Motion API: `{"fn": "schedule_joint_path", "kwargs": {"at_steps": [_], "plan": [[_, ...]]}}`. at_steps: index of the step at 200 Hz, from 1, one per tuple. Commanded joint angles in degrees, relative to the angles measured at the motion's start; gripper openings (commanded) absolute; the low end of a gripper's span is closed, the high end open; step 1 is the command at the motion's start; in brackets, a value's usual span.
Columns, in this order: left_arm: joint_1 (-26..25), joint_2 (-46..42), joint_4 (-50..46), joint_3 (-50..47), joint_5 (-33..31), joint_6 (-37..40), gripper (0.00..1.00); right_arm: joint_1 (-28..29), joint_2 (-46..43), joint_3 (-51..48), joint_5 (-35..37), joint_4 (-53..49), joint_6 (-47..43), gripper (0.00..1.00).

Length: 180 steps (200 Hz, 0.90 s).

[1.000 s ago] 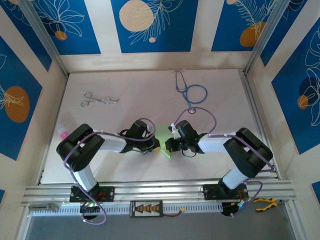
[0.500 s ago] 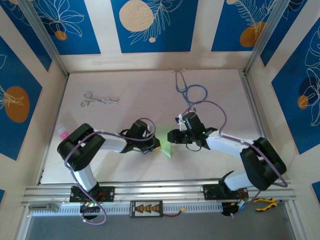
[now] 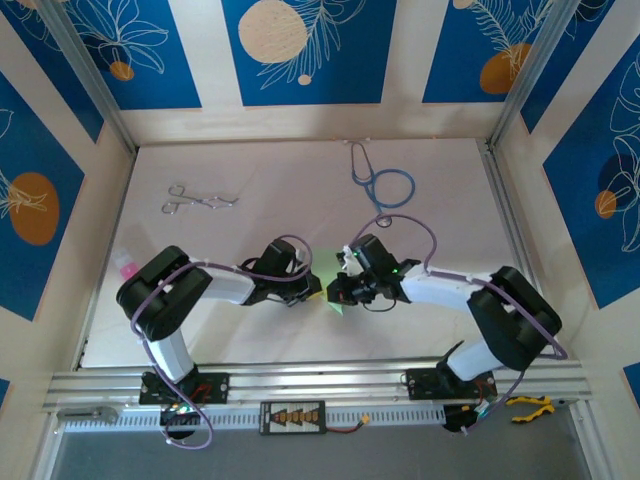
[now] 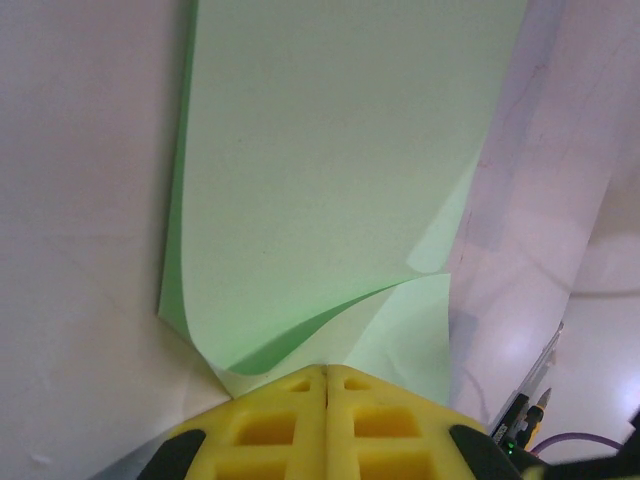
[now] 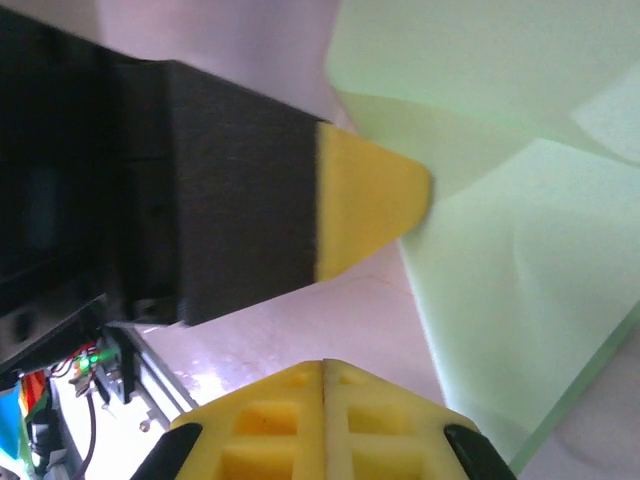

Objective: Fold a paper plane with a square sheet of paper (pick it up from the middle)
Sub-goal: Third fold the triangle at the center of the table.

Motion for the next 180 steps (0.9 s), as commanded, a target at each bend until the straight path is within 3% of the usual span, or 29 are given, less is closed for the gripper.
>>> {"fn": "schedule_joint_path", "kwargs": {"at_steps": [1,82,180], "plan": [[-0.08,1.4,-3.21,0.65,-2.03,1.02,0.0,0.54,1.67,2.44,1.1,-2.0,-0.2,0.02],[-0.09,1.5,-3.85,1.18,-1.95,1.17,0.0,1.75,7.18,4.3,3.51,-4.97,-1.58,0.0],[-0.01,1.63,-5.26,1.36,-2.47,1.5,0.0,1.67,4.27,-1.76,3.56,-3.7,-1.15,0.0]]}}
